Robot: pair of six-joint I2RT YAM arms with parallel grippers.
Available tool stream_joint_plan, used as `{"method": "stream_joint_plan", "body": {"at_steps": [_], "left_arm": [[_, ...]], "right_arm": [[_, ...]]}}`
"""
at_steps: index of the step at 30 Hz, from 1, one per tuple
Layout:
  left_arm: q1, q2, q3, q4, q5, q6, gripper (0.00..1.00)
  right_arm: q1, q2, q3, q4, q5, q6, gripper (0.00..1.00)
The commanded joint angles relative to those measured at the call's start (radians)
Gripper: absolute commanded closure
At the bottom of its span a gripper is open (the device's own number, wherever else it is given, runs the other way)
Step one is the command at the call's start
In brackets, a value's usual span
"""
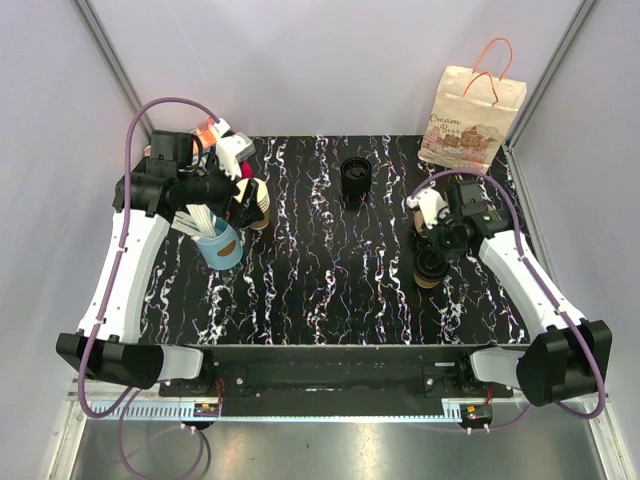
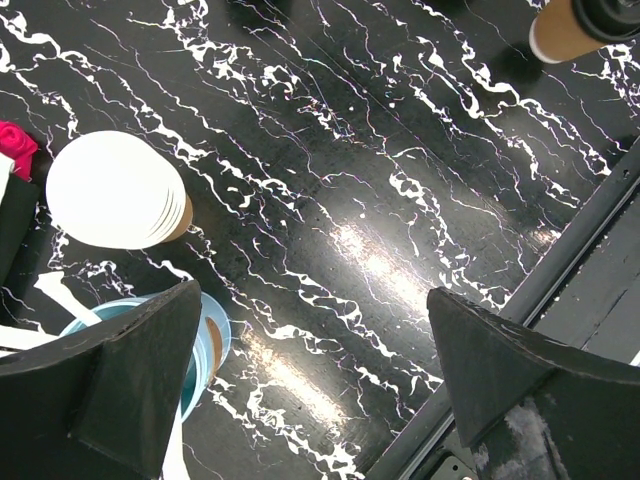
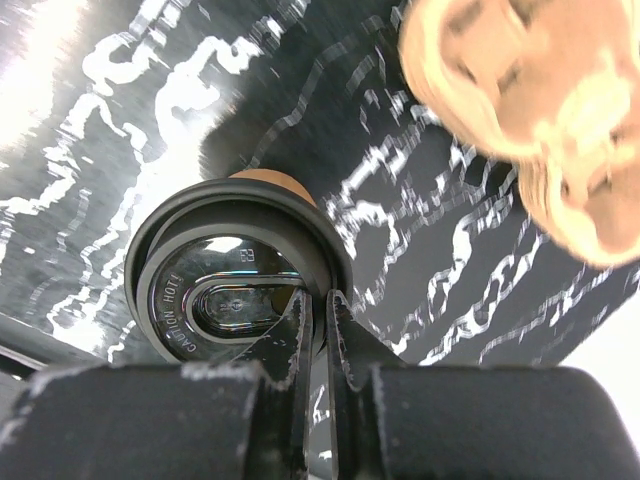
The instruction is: Pack the takeout coffee
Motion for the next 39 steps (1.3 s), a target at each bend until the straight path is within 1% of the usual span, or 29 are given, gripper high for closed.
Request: {"method": "stream_joint_plan", "body": {"at_steps": [1, 7, 14, 18, 24, 27, 28, 30, 32, 34, 35, 37, 39], "left_arm": [[0.006, 0.010, 0.032, 0.025, 0.048, -0.015, 0.01], [0.007, 0.019, 0.038, 0.017, 0.067, -0.012, 0.01], [0.006, 0.016, 0.038, 0.016, 0.071, -0.007, 0.01], [0.006, 0.013, 0.034, 0.016, 0.073, -0.006, 0.01], [0.006, 0.012, 0.034, 0.014, 0.074, -0.006, 0.01], [0.006, 0.012, 0.034, 0.016, 0.076, -0.006, 0.01], [0.006, 0.012, 0.034, 0.014, 0.077, -0.006, 0.01], [0.006, 0.010, 0.030, 0.016, 0.074, -0.006, 0.01], [0.007, 0.006, 0.029, 0.016, 0.076, -0.006, 0.01], [0.006, 0.004, 0.026, 0.014, 0.074, -0.004, 0.01], [0.006, 0.004, 0.026, 0.016, 0.076, -0.004, 0.01], [0.006, 0.004, 0.024, 0.016, 0.076, -0.004, 0.01], [0.006, 0.006, 0.024, 0.014, 0.077, -0.003, 0.01]], "right_arm": [[-0.088, -0.044, -0.034, 0.013, -0.022, -0.042, 1.00], [-0.200, -0.050, -0.069, 0.039, -0.053, -0.079, 1.00], [-0.291, -0.035, -0.092, 0.068, -0.082, -0.108, 1.00], [-0.315, -0.028, -0.111, 0.076, -0.101, -0.122, 1.00], [-0.329, -0.038, -0.129, 0.083, -0.111, -0.129, 0.96], [-0.331, -0.044, -0.131, 0.079, -0.110, -0.129, 0.91], [-0.332, -0.048, -0.129, 0.079, -0.107, -0.128, 0.86], [-0.332, -0.054, -0.125, 0.073, -0.105, -0.128, 0.82], [-0.332, -0.068, -0.105, 0.062, -0.104, -0.128, 0.75], [-0.332, -0.080, -0.070, 0.036, -0.104, -0.126, 0.72], [-0.332, -0.084, -0.056, 0.025, -0.107, -0.128, 0.68], [-0.332, -0.084, -0.011, -0.002, -0.105, -0.129, 0.63], [-0.332, -0.082, 0.023, -0.030, -0.101, -0.132, 0.57]]}}
